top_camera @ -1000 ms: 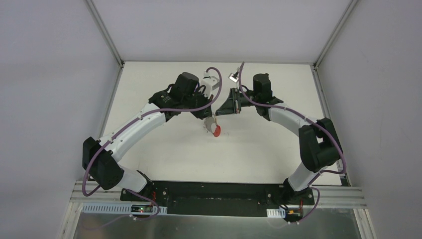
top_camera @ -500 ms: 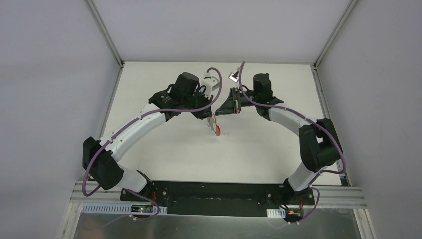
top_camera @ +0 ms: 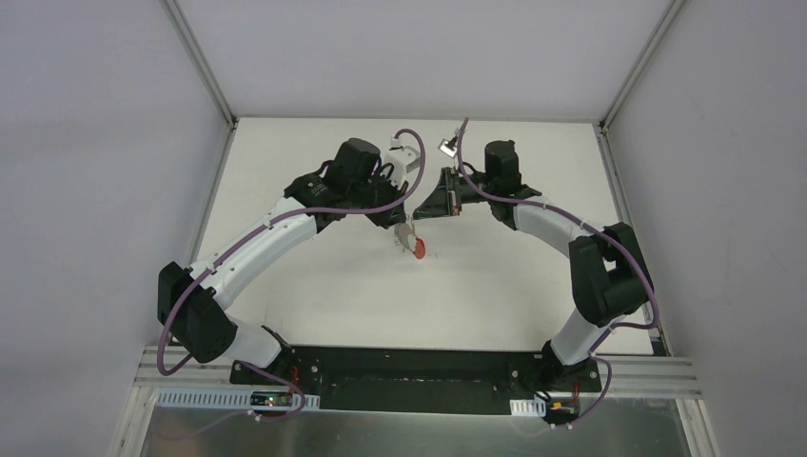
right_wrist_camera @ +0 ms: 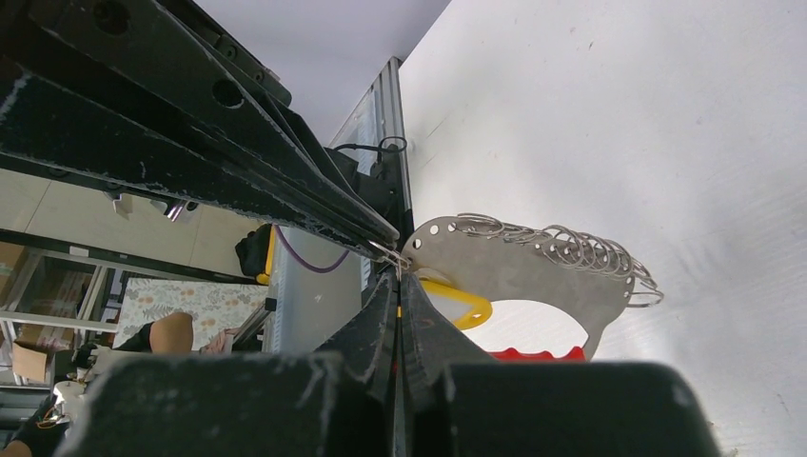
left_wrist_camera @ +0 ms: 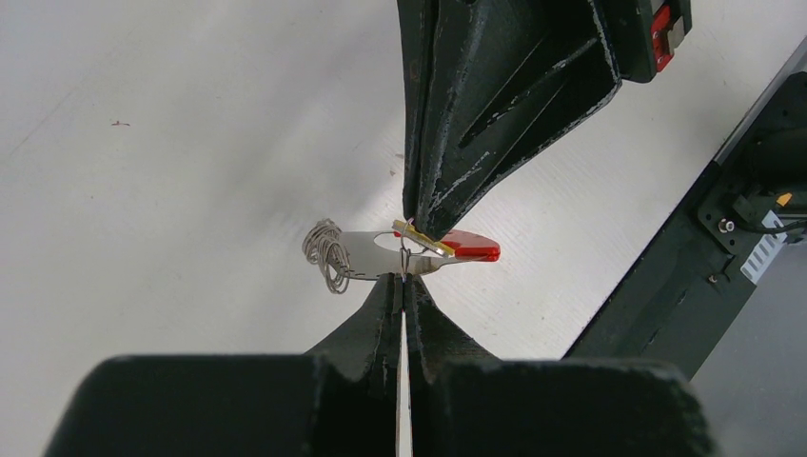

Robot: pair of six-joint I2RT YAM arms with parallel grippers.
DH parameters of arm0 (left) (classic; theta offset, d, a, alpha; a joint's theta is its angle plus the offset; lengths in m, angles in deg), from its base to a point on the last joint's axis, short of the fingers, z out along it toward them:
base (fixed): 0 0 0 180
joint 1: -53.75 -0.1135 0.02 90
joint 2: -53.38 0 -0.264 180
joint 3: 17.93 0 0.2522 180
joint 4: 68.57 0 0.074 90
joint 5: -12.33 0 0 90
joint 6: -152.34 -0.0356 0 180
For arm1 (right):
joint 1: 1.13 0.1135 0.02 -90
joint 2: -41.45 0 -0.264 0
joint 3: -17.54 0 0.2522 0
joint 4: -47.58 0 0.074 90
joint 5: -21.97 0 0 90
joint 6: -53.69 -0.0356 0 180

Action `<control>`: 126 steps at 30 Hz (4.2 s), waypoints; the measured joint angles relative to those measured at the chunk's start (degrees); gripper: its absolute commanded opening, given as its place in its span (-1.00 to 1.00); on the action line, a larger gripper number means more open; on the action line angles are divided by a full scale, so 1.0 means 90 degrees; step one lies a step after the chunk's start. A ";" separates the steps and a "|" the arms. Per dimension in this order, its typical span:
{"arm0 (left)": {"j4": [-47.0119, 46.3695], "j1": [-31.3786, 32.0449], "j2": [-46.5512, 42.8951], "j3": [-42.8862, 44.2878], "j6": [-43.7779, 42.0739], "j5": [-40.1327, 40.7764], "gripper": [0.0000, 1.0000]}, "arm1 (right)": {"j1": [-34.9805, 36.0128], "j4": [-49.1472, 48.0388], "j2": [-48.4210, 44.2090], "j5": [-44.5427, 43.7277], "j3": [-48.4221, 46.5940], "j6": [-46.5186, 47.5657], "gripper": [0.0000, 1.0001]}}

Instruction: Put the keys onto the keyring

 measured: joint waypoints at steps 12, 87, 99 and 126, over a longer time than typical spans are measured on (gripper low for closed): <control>-0.0010 0.0000 0.0000 0.0000 0.0000 -0.0010 -1.00 | -0.0022 0.0000 0.0002 0.0034 0.0000 0.0007 -1.00; 0.0046 0.0085 0.0073 0.0000 -0.0347 0.0007 -1.00 | 0.0044 -0.0294 0.0172 0.0495 -0.0097 -0.0146 -1.00; 0.0049 0.0085 -0.0019 -0.0063 -0.0398 0.0007 -1.00 | 0.0044 -0.0010 0.0182 0.0471 -0.0097 0.0214 -1.00; 0.0051 0.0083 -0.0226 -0.0168 -0.0675 -0.0199 -1.00 | 0.0104 0.0619 -0.0032 0.0381 -0.0109 0.0673 -1.00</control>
